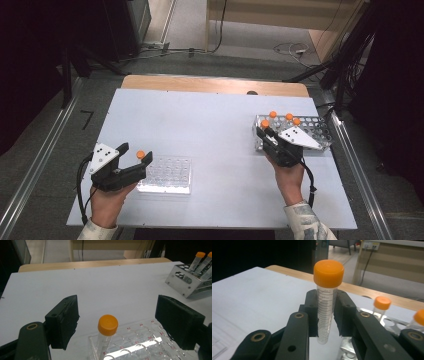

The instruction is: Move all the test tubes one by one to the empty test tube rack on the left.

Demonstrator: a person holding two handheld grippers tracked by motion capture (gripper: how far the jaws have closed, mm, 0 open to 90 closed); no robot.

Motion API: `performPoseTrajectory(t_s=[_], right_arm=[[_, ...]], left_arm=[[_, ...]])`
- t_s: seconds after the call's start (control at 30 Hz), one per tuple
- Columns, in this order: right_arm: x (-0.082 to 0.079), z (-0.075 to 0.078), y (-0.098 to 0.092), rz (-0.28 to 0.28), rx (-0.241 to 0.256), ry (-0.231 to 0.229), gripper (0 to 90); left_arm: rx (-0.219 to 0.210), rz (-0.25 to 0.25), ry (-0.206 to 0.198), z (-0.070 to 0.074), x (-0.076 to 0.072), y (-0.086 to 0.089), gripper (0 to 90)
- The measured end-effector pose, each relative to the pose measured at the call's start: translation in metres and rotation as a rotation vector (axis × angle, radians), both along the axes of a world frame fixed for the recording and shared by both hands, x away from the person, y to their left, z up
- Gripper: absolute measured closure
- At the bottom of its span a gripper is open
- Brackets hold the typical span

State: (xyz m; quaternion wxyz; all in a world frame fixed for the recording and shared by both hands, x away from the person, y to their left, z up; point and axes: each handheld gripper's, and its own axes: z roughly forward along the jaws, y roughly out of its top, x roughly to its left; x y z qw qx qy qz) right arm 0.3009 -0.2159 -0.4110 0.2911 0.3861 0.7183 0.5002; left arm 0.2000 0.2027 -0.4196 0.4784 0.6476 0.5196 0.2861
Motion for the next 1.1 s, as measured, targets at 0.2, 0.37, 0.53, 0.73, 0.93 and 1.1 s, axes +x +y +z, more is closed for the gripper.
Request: performPoseTrajectory(t_s=[0.2,0.37,0.53,0.73,0.93,1.1], right_arm=[[-0.009,-0.001,0.01,0.066,0.007,0.021,71.8],[-0.016,-0.006,0.023,0.115,-0.021,0.028,71.8],[-0.023,-0.014,0.037,0.163,-0.058,0.049,71.8],[-0.034,-0.021,0.05,0.232,-0.094,0.064,71.8],[-0.044,-0.025,0.062,0.289,-0.109,0.081,71.8],[-0.051,-0.032,0.074,0.344,-0.149,0.092,71.8]], left_arm=[[0.005,-0.022,-0.003,0.001,-0.002,-0.006,19.8],[0.008,-0.036,-0.004,0.001,-0.003,-0.01,20.0],[0.009,-0.059,-0.012,0.003,-0.004,-0.017,20.7],[0.021,-0.093,-0.007,0.0,-0.005,-0.029,20.7],[0.036,-0.155,-0.017,-0.003,-0.005,-0.052,22.0],[0.047,-0.215,-0.011,-0.009,0.0,-0.076,22.9]])
